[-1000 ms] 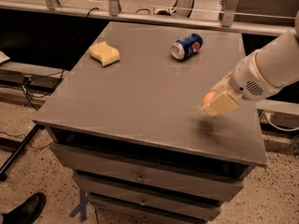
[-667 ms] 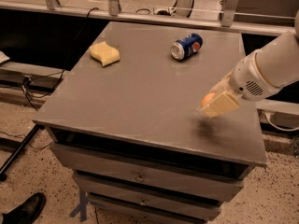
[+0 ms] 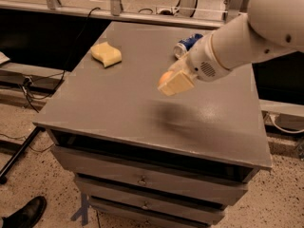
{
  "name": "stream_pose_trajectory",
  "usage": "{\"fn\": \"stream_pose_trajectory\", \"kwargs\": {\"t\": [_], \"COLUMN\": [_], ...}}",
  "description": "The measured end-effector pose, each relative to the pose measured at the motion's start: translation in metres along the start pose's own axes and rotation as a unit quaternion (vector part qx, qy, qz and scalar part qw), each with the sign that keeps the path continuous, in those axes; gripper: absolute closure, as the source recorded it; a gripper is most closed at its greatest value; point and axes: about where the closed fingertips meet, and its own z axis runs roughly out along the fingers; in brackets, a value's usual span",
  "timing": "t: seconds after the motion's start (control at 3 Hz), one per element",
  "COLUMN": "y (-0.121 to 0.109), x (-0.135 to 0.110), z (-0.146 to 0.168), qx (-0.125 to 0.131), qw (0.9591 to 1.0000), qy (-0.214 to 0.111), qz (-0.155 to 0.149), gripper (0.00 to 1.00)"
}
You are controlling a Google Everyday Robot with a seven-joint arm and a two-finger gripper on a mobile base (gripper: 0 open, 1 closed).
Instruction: Move orange near sponge
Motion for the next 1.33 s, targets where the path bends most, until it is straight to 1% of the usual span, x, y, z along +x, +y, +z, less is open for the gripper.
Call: {"fn": "stream_pose_trajectory", "kwargs": {"t": [0.33,0.67,1.0,1.33], "y": [-0.006,-0.018,-0.023,-0.038], "x": [-0.059,-0.106,-0.141,-0.15], "z": [0.043,0.084,0.126,0.156], "qx": [-0.009,-0.017,-0.028,-0.023], "qw": [0.9986,0.9957,0.9923,0.991], "qy": [-0.051,-0.091,-0.121,-0.132], "qz": [-0.011,-0.01,-0.007,0.003], "gripper": [1.0,1.0,1.0,1.0]}}
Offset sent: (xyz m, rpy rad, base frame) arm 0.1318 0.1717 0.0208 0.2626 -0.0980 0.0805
